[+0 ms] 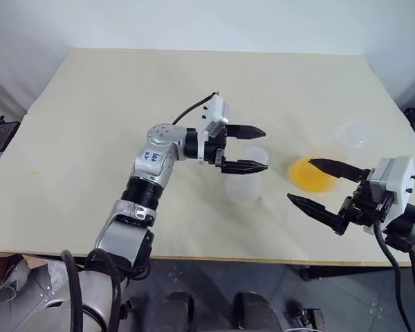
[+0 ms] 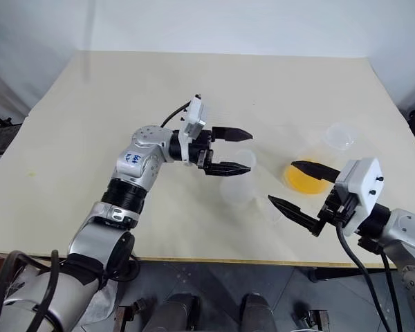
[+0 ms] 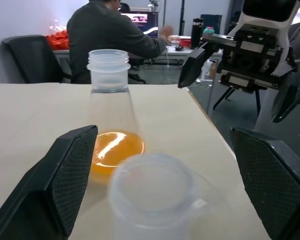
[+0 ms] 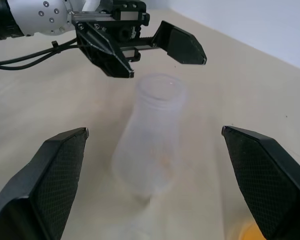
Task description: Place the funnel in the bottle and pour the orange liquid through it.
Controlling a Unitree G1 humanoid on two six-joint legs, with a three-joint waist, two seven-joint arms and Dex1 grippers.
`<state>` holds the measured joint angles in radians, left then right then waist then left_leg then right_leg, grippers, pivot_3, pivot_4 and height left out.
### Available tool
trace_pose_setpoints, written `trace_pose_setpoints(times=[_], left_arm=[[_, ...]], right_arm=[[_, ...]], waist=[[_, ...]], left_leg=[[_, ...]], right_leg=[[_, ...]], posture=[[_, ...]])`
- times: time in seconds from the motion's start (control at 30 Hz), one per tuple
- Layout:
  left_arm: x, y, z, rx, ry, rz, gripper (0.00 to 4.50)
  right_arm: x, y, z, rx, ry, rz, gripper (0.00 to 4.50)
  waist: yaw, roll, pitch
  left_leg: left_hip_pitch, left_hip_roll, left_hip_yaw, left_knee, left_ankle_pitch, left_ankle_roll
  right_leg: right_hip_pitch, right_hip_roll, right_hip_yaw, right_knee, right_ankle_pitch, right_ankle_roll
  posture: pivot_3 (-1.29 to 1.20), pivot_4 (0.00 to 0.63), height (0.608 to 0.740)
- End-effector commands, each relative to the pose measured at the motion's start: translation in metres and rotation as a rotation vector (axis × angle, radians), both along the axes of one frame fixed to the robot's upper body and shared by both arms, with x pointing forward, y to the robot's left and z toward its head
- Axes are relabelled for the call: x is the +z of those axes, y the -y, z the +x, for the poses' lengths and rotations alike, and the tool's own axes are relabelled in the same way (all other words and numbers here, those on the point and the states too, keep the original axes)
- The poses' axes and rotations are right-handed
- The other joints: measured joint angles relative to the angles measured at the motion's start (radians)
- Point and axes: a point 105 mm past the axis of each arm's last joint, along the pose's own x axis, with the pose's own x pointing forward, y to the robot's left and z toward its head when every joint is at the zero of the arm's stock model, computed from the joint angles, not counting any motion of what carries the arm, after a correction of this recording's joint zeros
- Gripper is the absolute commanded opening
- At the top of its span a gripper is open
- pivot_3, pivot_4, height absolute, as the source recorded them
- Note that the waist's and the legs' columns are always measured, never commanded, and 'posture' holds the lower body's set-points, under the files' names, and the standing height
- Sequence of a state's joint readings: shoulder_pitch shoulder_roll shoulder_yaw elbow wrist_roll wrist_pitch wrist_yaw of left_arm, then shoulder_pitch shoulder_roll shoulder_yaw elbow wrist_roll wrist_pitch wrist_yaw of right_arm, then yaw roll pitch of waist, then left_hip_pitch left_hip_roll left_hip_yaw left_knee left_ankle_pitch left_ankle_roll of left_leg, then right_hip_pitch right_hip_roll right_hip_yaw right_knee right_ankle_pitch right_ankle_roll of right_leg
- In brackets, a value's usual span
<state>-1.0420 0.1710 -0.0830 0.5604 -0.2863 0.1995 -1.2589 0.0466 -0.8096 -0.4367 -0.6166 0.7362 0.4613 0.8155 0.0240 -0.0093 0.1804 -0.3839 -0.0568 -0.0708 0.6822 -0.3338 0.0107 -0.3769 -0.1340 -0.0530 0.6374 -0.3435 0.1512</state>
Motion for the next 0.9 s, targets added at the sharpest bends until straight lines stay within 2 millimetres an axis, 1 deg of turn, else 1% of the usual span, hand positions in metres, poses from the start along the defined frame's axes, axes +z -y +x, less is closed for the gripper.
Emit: trace_pose_setpoints(times=[0.03,0.17,0.27,0.33,0.4,0.5,0.63,0.7,0.8,0.87,0.9], left_arm=[[0.013,-0.006,0.001,0.025,0.037,-0.046,4.46],[0.019,-0.018,0.009,0.080,0.051,-0.066,4.46],[0.022,-0.031,0.015,0.124,0.067,-0.069,4.46],[0.022,-0.037,0.018,0.148,0.076,-0.075,4.46],[0.021,-0.051,0.020,0.187,0.084,-0.079,4.46],[0.019,-0.062,0.021,0.215,0.085,-0.086,4.46],[0.010,-0.091,0.015,0.255,0.082,-0.063,4.46],[0.007,-0.100,0.014,0.279,0.081,-0.047,4.46],[-0.006,-0.120,0.009,0.324,0.065,0.006,4.46],[-0.014,-0.127,0.003,0.331,0.054,0.037,4.46],[-0.020,-0.135,-0.002,0.337,0.042,0.056,4.46]], right_arm=[[0.008,0.006,-0.001,-0.011,0.029,-0.023,4.50],[0.010,0.009,0.001,-0.015,0.031,-0.035,4.50],[0.009,0.012,0.002,-0.013,0.023,-0.060,4.50],[0.009,0.013,0.002,-0.011,0.020,-0.070,4.50],[0.011,0.014,0.001,-0.007,0.014,-0.085,4.50],[0.012,0.018,0.001,-0.008,0.006,-0.108,4.50],[0.016,0.023,-0.001,-0.012,-0.005,-0.146,4.50],[0.015,0.026,-0.001,-0.012,-0.018,-0.162,4.50],[0.010,0.030,-0.005,-0.001,-0.054,-0.199,4.50],[0.009,0.032,-0.006,0.002,-0.067,-0.211,4.50],[0.009,0.032,-0.007,0.005,-0.075,-0.220,4.50]], waist=[[0.000,0.000,0.000],[0.000,0.000,0.000],[0.000,0.000,0.000],[0.000,0.000,0.000],[0.000,0.000,0.000],[0.000,0.000,0.000],[-0.002,0.000,0.000],[-0.001,0.000,0.000],[-0.001,0.000,0.000],[-0.001,0.000,0.000],[0.000,0.000,0.000]], left_leg=[[0.000,0.000,0.000,0.000,0.000,0.000],[0.000,0.000,0.000,0.000,0.000,0.000],[0.000,0.000,0.000,0.000,0.000,0.000],[0.000,0.000,0.000,0.000,0.000,0.000],[0.000,0.000,0.000,0.000,0.000,0.000],[0.000,0.001,0.000,0.000,0.000,0.000],[0.000,0.001,0.000,0.000,0.000,0.000],[0.000,0.002,0.000,0.000,0.000,0.000],[0.000,0.001,-0.001,0.000,0.000,0.000],[0.000,0.001,-0.001,0.000,0.000,0.000],[0.000,0.001,-0.001,0.000,0.000,0.000]], right_leg=[[0.000,0.000,0.000,0.000,0.000,0.000],[0.000,0.000,0.000,0.000,0.000,0.000],[0.000,0.000,0.000,0.000,0.000,0.000],[0.000,0.000,0.000,0.000,0.000,0.000],[0.000,0.000,0.000,0.000,0.000,0.000],[0.000,0.000,0.000,0.000,0.000,0.000],[0.000,0.000,0.000,0.000,0.000,0.000],[0.000,0.000,0.000,0.000,0.000,0.000],[0.000,0.000,0.000,0.000,0.000,0.000],[0.000,0.000,0.000,0.000,0.000,0.000],[0.000,-0.001,0.000,0.000,0.000,0.000]], posture=[[0.00,0.150,0.740],[0.00,0.150,0.740],[0.00,0.150,0.740],[0.00,0.150,0.740],[0.00,0.150,0.740],[0.00,0.150,0.740],[0.00,0.150,0.740],[0.00,0.150,0.740],[0.00,0.150,0.740],[0.00,0.150,0.740],[0.00,0.150,0.740]])
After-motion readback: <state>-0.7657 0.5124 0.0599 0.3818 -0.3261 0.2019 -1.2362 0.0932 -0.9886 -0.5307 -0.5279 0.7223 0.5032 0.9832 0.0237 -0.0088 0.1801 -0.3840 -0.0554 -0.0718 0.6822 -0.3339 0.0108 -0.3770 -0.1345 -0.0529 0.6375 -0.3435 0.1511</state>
